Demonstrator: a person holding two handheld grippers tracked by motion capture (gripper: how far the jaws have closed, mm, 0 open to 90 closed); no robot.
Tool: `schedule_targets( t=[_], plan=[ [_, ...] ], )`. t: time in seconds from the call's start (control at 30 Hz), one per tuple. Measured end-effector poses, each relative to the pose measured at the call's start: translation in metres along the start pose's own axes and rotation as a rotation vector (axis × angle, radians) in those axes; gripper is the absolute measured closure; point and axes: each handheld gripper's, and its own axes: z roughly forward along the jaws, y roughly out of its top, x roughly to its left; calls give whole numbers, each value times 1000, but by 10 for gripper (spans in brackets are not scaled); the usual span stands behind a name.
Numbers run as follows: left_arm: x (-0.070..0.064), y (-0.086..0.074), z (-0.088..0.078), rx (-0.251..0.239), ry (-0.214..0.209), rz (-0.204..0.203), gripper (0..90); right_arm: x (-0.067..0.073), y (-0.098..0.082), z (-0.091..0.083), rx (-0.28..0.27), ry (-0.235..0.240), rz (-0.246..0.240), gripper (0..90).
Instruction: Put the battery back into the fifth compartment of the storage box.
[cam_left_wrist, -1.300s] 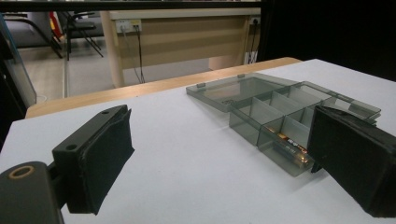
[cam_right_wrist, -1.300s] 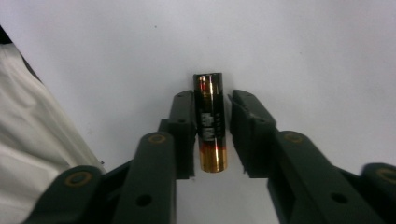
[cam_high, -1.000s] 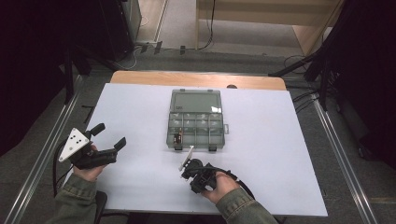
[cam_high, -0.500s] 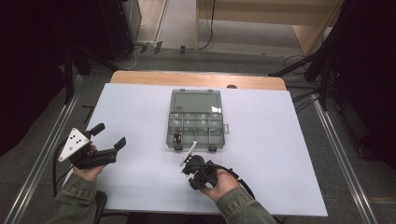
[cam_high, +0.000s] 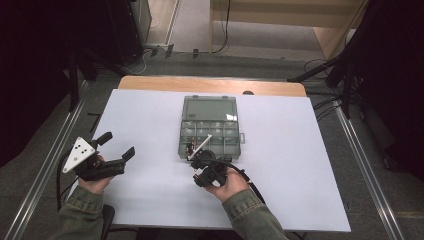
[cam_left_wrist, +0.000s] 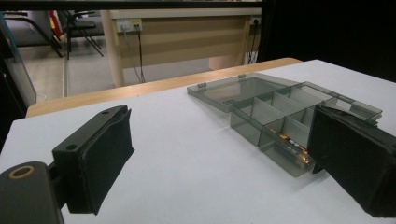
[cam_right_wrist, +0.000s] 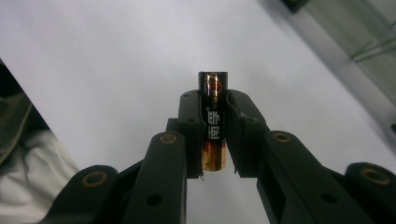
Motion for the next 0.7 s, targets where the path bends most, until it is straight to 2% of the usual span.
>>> schedule_targets(
  t=[0.23, 0.43, 0.57, 0.7],
  plan=[
    [0, 0, 0, -1, 1, 1, 70, -3, 14, -3, -29, 7, 25, 777],
    [1, 0, 0, -3, 3, -3, 70, -10, 36, -4, -87, 30, 58, 777],
    [1, 0, 0, 0, 4, -3, 70, -9, 44, -6, -107, 42, 64, 777],
    [1, 0, 0, -4, 3, -1, 70, -9, 54, -7, -137, 56, 89, 777]
  ],
)
